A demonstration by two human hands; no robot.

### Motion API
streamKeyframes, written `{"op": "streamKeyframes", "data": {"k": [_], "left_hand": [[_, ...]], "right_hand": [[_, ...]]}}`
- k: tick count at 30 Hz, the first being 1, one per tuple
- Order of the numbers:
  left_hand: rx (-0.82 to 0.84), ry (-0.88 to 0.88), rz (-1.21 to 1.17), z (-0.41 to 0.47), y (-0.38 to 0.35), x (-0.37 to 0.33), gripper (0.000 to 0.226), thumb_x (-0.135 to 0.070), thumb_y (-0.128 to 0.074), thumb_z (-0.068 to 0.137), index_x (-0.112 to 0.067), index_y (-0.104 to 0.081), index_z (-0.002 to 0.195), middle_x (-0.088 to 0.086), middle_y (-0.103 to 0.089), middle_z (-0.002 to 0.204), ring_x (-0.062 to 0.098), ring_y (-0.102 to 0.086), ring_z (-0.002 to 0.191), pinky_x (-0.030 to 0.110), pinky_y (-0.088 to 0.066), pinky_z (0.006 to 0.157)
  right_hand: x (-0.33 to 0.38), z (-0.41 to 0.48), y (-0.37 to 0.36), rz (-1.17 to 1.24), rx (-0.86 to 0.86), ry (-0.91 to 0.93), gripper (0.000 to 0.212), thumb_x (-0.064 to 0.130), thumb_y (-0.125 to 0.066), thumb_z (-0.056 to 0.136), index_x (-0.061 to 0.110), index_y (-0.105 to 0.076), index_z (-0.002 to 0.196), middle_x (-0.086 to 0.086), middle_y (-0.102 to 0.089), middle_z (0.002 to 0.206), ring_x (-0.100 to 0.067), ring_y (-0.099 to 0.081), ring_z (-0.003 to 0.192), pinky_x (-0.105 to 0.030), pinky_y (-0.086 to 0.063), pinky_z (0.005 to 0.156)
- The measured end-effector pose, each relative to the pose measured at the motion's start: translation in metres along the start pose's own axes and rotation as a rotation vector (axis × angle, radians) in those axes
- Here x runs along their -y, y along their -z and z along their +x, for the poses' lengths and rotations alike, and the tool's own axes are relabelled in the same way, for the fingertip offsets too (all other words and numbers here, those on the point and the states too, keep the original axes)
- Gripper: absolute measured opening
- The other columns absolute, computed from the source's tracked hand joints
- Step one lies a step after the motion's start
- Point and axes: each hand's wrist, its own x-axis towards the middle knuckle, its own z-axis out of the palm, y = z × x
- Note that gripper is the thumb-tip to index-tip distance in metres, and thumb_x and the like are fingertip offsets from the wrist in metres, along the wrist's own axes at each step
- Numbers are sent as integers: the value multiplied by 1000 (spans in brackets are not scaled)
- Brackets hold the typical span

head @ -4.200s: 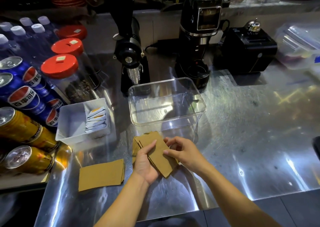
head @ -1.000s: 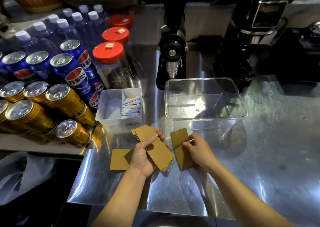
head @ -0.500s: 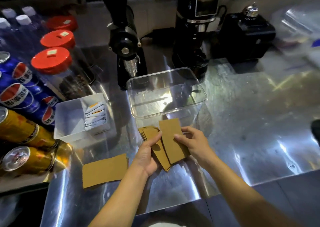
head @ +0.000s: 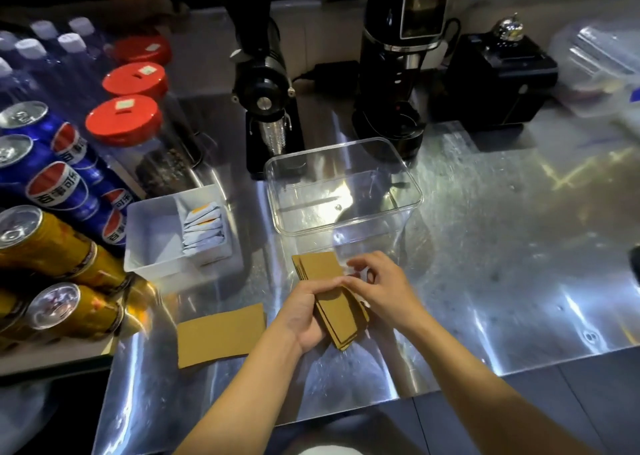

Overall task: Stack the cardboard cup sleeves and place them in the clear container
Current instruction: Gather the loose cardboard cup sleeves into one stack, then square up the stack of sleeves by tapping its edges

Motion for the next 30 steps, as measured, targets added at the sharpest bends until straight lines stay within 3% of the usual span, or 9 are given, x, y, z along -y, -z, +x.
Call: {"op": "streamKeyframes", "data": {"k": [3,5,8,12,16,20,23,25,30], "left_hand": [[-30,59,193,-8,4,-8,26,-8,-69,61,-5,-67,87,11,-67,71,23,-61,66,40,-49,78],[15,74,330,-13,6,-12,25,-11,-71,60,-7,-68,85,13,-63,76,24,-58,69,43,-45,83],[47,76,484,-20,3,-16,23,-9,-70,63,-9,-69,86,22,-62,86,33,-56,80,46,-44,88],[92,60,671,-21,2,-18,29,-5,-66,68,-7,-60,97,22,-61,97,36,-58,88,49,-46,84],[106,56,887,-17,11,-20,49,-7,-70,65,-3,-53,110,21,-56,95,44,-60,95,52,-50,79],[-202,-201,1087,-10,23,-13,23,-11,-70,67,-16,-62,88,8,-64,80,25,-63,78,45,-55,77],[-358,-349,1006,-1,25,-4,14,-11,-65,75,-19,-55,80,-1,-56,67,6,-51,51,22,-41,48],[-333,-396,843,3,22,4,16,-7,-62,79,-20,-52,81,0,-54,67,3,-46,47,15,-37,44],[-271,-518,497,10,12,28,13,-23,-65,78,-23,-56,86,4,-58,86,19,-56,84,37,-46,78]], "right_hand": [[5,8,12,59,101,82,41,4,-68,76,12,-59,114,4,-54,105,-11,-53,99,0,-35,81],[12,13,17,80,291,95,54,3,-67,77,21,-52,125,11,-53,117,1,-49,110,-3,-36,89],[19,18,18,60,460,118,60,2,-67,77,26,-48,128,23,-51,115,19,-45,106,1,-37,84],[19,20,23,18,479,139,32,-2,-68,73,21,-61,95,13,-57,87,13,-52,78,-5,-42,73],[6,20,34,82,393,78,33,-6,-70,70,24,-57,77,5,-55,74,-4,-52,72,-11,-44,65],[-19,19,44,212,209,-1,35,-10,-67,69,23,-56,72,2,-53,70,-12,-50,69,-13,-46,61],[-33,12,40,253,80,-31,35,-9,-67,70,23,-55,74,3,-54,74,-13,-51,73,-19,-45,68],[-40,5,32,294,20,-42,30,-6,-67,72,22,-56,78,2,-56,77,-12,-53,76,-15,-45,70],[-43,-11,-3,715,-104,-269,7,20,-66,80,20,-61,75,-4,-55,78,-20,-51,81,-46,-44,78]]}}
